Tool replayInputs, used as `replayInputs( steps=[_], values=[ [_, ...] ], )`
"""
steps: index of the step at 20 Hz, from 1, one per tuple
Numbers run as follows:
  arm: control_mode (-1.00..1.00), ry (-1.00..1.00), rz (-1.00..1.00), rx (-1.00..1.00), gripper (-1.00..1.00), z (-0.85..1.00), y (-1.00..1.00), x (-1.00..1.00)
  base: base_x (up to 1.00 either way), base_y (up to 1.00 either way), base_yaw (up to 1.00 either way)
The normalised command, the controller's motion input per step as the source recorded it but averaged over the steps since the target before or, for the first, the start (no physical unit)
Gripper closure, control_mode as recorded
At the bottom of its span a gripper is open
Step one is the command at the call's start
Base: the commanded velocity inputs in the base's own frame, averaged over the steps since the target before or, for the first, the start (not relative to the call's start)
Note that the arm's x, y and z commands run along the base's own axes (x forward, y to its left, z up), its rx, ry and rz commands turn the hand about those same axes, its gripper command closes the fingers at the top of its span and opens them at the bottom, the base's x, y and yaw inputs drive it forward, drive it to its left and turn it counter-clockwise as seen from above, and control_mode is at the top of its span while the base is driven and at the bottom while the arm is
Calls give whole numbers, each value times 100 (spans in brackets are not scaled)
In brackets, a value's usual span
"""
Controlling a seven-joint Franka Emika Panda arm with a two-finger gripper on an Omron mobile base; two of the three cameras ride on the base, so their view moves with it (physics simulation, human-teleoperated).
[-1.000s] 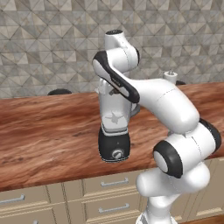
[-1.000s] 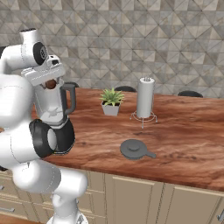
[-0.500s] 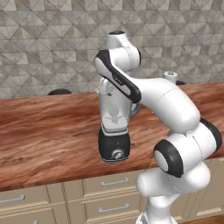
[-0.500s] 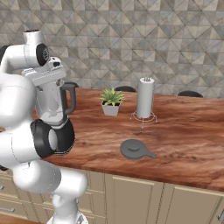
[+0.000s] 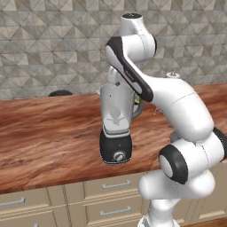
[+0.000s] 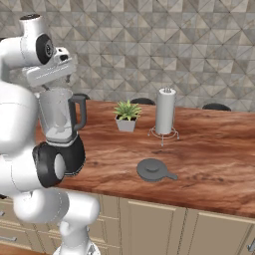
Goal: Open the blender lid, put the pear in the blender, close the lid, and start the blender.
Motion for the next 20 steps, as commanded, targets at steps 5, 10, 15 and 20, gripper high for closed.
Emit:
replayInputs(
  steps=[5,10,15,20],
  values=[
    [-100,-6,0,9,-100,18,-95,-24,0,0,0],
    [-100,0,-5,11,-100,-74,-100,-35,0,0,0],
    [-100,0,-15,2,-100,-100,-100,-37,0,0,0],
    [-100,5,-17,0,-100,-100,-100,-25,0,0,0]
  ],
)
